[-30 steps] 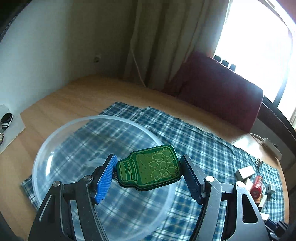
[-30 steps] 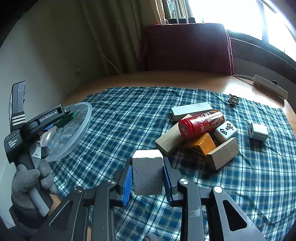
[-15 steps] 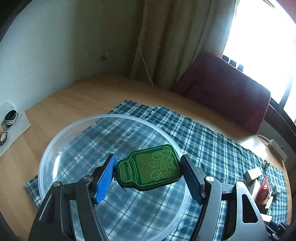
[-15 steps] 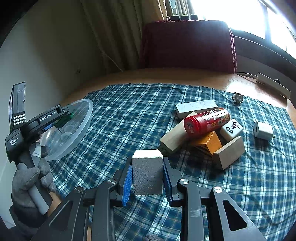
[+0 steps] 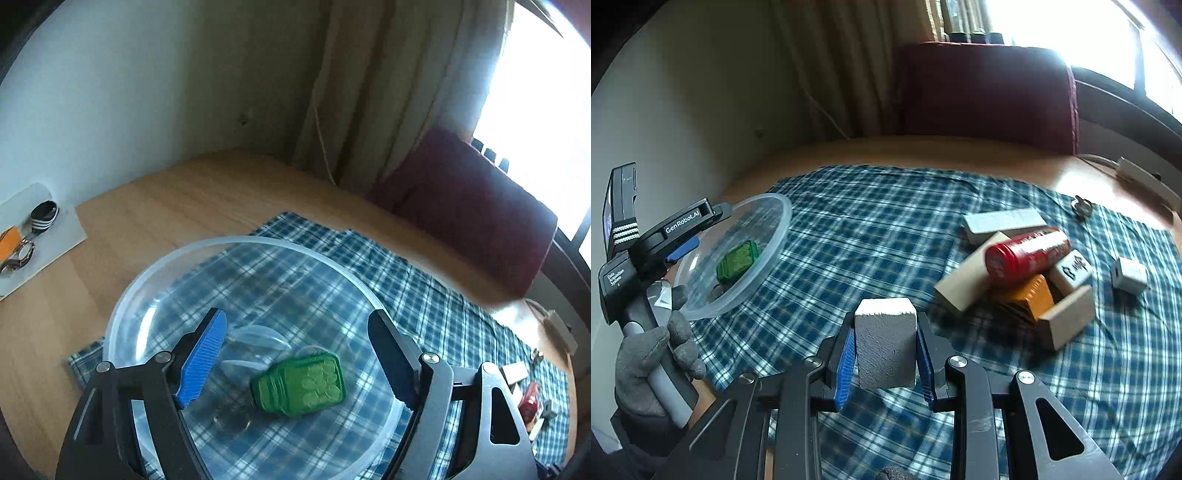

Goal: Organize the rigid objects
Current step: 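Carry the white block into the clear bowl with the right tool and release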

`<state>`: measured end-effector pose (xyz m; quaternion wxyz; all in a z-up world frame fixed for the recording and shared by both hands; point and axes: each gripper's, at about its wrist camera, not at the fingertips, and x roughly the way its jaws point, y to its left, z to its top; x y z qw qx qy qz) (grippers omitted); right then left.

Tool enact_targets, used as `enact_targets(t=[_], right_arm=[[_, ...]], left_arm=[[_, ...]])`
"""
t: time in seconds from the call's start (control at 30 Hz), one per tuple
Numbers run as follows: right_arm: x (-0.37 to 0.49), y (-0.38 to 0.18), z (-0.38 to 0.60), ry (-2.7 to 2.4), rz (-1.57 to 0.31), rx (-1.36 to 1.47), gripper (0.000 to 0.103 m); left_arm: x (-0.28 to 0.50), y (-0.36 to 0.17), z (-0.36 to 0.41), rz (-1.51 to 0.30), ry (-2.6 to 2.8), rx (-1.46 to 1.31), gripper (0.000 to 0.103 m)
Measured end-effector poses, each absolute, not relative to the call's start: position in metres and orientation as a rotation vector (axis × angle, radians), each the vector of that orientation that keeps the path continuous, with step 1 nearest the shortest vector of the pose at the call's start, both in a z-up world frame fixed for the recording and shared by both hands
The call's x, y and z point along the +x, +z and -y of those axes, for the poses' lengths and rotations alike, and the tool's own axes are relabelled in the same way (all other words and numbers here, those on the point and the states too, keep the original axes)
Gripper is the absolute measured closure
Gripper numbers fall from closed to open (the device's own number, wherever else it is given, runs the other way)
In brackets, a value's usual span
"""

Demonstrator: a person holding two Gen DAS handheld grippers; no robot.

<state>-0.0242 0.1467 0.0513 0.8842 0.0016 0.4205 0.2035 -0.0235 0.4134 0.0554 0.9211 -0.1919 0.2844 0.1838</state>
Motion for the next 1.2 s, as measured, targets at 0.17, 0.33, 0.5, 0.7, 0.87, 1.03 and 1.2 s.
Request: enact_targets(t=[0.17,0.33,0.5,0.7,0.87,1.03,1.2], right_arm=[[-0.023,0.060,-0.170,0.467,-0.854,-0.039,0.072],[-0.013,0.067,-0.200,0.521,-0.842,-0.068,0.072],[0.000,0.073,-0.228,0.569,-0.827,-0.078,0.072],[0.020,0.072,-0.265,0.620,-0.837,-0.097,0.072],[0.029,0.068,-0.292,0.664,-0.841,-0.110,0.072],[0.037,0.065,-0.309,0.693,-0.841,-0.100,0.071],[0.046,0.062,-0.305,0.695,-0.826,-0.045,0.041]], left_arm=[[-0.029,0.058,-0.425,-0.573,0.417,-0.414,0.023],[-0.040,0.057,-0.437,-0.545,0.479,-0.394,0.023],[-0.047,0.055,-0.447,-0.528,0.521,-0.402,0.023],[-0.052,0.053,-0.455,-0.513,0.555,-0.438,0.023],[-0.053,0.051,-0.460,-0.516,0.567,-0.465,0.023],[-0.054,0.049,-0.466,-0.525,0.569,-0.508,0.023],[-0.054,0.047,-0.468,-0.530,0.575,-0.525,0.015]])
